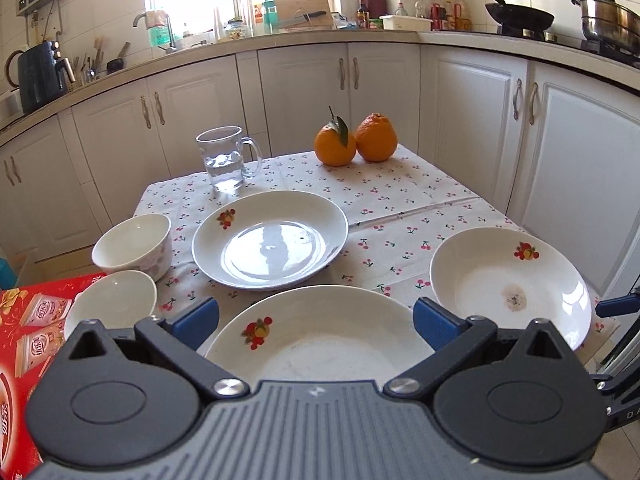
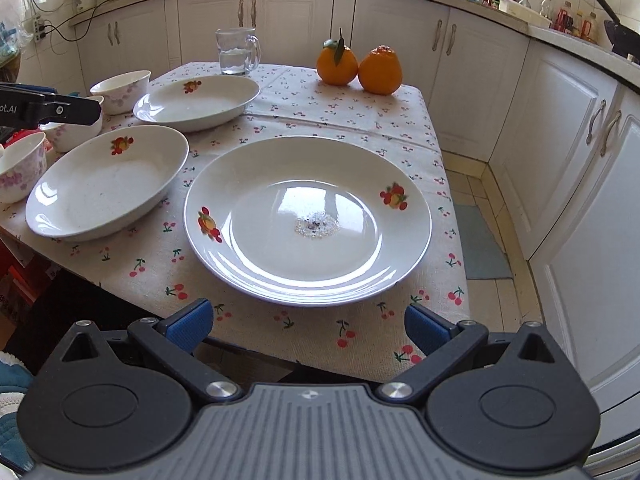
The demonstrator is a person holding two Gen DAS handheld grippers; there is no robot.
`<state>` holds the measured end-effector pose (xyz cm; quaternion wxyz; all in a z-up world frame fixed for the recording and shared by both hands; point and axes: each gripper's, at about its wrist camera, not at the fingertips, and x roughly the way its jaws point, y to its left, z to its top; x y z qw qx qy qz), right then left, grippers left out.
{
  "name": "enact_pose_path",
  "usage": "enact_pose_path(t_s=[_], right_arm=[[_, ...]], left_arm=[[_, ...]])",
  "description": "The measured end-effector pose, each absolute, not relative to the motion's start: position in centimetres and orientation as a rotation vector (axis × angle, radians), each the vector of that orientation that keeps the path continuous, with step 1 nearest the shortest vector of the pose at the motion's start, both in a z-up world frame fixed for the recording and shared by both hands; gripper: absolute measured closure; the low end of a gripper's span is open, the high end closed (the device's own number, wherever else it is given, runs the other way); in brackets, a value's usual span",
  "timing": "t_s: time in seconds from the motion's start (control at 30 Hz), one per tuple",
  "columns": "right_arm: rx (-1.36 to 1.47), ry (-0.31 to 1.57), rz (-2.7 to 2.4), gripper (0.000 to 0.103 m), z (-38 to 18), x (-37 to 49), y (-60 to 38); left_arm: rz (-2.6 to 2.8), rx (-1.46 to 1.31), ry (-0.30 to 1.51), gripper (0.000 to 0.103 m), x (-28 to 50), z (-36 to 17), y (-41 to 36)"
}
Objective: Organize plates and bowls
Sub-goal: 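Move the left tool toward the white plate with the brown stain, then close the left tool on the rim of the stained white plate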
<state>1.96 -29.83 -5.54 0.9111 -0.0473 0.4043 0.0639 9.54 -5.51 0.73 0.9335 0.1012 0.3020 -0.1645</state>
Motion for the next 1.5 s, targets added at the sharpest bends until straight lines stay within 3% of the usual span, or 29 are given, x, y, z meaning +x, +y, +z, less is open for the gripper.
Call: enact_pose_path(t_s=[0.43,0.9,1.03,1.17,1.5], right_arm=[[-0.086,0.853,0.251,0.0,-7.2,4.3,-31.6],[-0.091,0.739,0.29,0.0,-8.0,3.9,-33.1],[-0.098,0.732,0.307,0.0,-8.0,3.9,-33.1],[-0.107,0.742,0.316,0.0,-7.9,4.2,-33.0],[-0.113,0.744,0.327,0.003,-7.7,4.1,-32.5]], left_arm=[[-0.559,0.252,0.766,0.001,14.6,-0.3,-11.3],[-0.806,0.323,0.961,0.001,20.0,-3.2,-18.1],[-0.862,0.344,1.009,0.003,20.8,-4.1,-19.4],[-0.885,0.378,1.036,0.013,21.4,-4.8,-20.4],[-0.918,0.386,1.076,0.027,22.3,-5.2,-20.8]])
